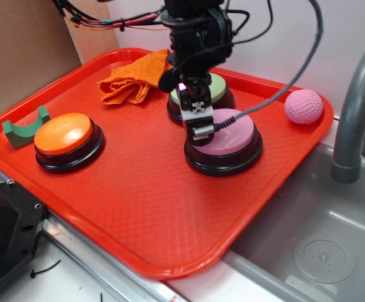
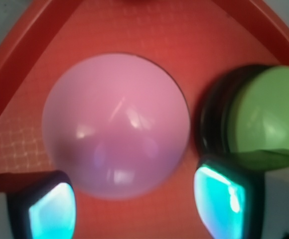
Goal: Push the pink button.
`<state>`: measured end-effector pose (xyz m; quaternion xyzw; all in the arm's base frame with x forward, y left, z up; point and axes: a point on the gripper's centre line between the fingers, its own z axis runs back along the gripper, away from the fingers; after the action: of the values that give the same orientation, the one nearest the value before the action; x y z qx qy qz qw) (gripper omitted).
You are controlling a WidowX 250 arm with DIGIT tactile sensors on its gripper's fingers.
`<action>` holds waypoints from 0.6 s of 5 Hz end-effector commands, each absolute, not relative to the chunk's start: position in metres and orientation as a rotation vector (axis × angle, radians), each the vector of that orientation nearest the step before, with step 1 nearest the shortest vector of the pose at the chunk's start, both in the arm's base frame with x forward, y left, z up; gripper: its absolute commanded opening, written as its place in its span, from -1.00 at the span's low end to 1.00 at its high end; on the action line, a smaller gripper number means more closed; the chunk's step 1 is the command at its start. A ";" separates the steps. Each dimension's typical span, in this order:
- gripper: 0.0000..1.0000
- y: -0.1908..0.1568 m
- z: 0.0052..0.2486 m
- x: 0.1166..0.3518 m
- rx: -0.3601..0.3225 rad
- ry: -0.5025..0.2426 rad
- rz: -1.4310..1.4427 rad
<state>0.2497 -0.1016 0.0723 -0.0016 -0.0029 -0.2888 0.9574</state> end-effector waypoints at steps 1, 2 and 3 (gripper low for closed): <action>1.00 -0.110 0.115 0.250 -0.007 -0.148 -0.561; 1.00 -0.108 0.130 0.248 0.004 -0.151 -0.530; 1.00 -0.108 0.139 0.245 0.005 -0.168 -0.508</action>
<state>0.2449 -0.0956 0.1197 0.0059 -0.0435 -0.2454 0.9684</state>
